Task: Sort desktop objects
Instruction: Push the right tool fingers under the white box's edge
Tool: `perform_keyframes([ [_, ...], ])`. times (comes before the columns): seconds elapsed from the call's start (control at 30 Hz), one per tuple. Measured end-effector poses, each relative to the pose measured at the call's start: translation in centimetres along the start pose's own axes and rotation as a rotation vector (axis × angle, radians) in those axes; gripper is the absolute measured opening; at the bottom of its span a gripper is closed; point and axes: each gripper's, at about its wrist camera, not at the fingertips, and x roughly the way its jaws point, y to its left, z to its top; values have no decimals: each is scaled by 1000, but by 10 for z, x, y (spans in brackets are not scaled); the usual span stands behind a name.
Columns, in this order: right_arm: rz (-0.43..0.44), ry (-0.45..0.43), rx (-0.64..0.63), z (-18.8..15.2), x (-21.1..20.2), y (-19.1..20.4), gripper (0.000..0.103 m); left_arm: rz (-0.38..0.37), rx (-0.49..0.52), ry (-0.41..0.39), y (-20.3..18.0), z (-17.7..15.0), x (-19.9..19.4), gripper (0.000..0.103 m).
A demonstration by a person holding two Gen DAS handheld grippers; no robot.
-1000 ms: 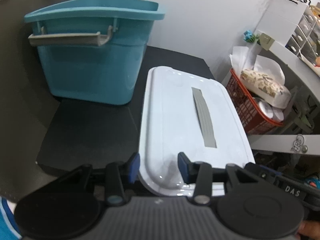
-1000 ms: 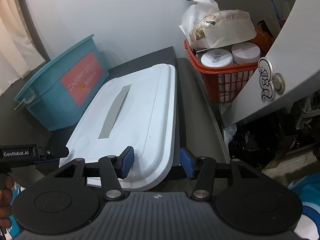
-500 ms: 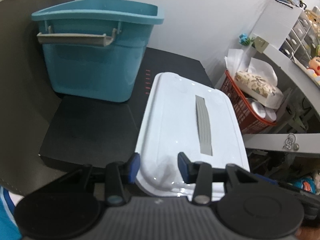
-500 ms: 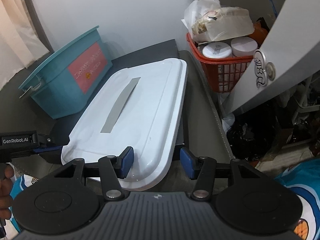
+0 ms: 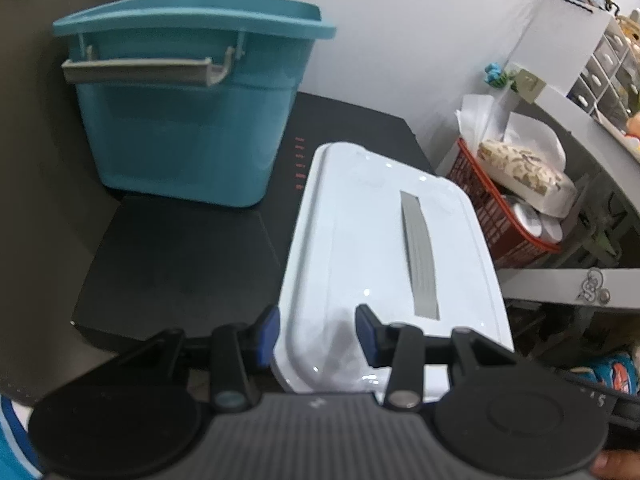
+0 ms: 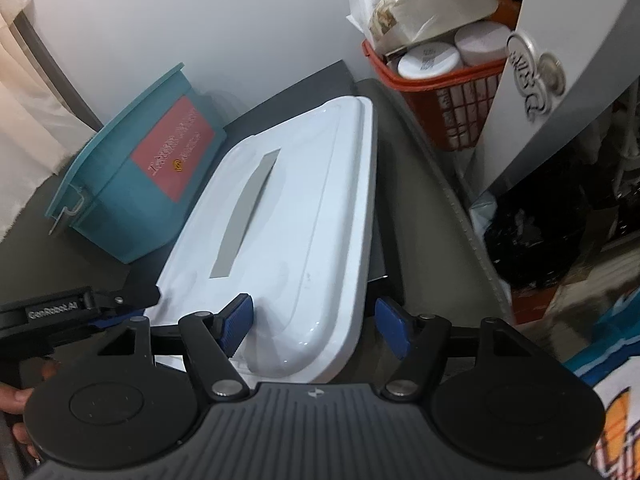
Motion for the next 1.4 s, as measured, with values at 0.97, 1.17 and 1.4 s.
perform_keyframes([
  [0.97,-5,63,18,-11,-29,6,46,7,28,-16,-2,-9,-22,45],
  [1.17,22,66,110,-11,-26,-4,59,-3,22,-24,-1,-5,-20,45],
  [1.4,88,75,182,-11,-14,-8,66,10,19,-27,-1,-2,-13,45],
])
